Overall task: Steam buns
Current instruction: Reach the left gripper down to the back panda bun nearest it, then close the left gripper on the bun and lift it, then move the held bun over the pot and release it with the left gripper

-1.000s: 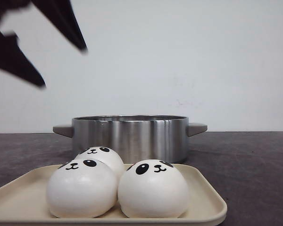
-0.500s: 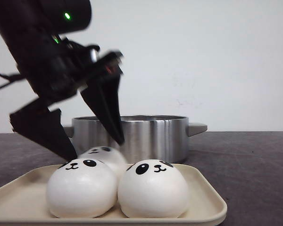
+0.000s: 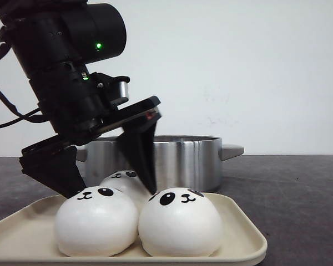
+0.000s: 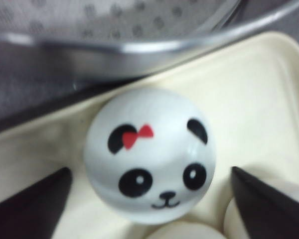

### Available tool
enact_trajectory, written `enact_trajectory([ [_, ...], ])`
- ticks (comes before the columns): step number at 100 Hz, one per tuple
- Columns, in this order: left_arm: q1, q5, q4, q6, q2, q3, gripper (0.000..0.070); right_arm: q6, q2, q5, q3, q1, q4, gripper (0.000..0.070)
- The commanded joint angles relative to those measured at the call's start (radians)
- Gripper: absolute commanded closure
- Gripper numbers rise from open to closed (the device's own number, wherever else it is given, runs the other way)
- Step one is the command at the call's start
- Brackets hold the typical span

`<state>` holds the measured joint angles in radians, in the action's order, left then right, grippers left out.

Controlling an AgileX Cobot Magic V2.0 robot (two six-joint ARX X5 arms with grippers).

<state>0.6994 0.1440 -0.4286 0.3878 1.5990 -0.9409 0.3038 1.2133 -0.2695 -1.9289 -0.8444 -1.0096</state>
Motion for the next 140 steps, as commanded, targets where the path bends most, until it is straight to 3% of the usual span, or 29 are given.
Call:
enact_trajectory([
  [1,0.013,-0.007,0.018,0.010,0.018,-0.014,0.0000,0.011,0.008,-0.005,-0.019,-0.011,0.006,0.0693],
  [14,0.014,-0.022,0.049,0.011,0.018,-0.014,0.0001,0.011,0.008,-0.005,-0.019,-0.011,0.006,0.0693],
  [19,0.014,-0.033,0.058,0.013,0.019,-0.014,0.0055,0.010,0.008,-0.005,-0.019,-0.011,0.006,0.0693],
  [40,0.014,-0.043,0.050,0.020,0.036,-0.014,0.0475,0.010,0.008,-0.005,-0.019,-0.011,0.001,0.0693],
  [48,0.015,-0.043,0.038,0.010,0.036,-0.014,0.0700,0.010,0.008,-0.021,-0.019,-0.011,-0.006,0.0693],
  [70,0.016,-0.042,0.019,0.004,-0.012,-0.025,0.0691,0.010,0.008,-0.021,-0.019,-0.011,-0.016,0.0693],
  [96,0.029,-0.042,-0.016,-0.005,-0.272,-0.051,0.0691,0.010,0.008,-0.019,-0.019,-0.011,-0.016,0.0693],
  [113,0.017,-0.153,0.060,0.016,-0.402,-0.074,0.0690,0.002,0.008,-0.019,-0.019,-0.011,-0.015,0.0693],
  [140,-0.101,-0.170,0.079,-0.020,-0.271,-0.238,0.0690,-0.006,0.009,-0.019,-0.019,-0.011,-0.008,0.0693],
])
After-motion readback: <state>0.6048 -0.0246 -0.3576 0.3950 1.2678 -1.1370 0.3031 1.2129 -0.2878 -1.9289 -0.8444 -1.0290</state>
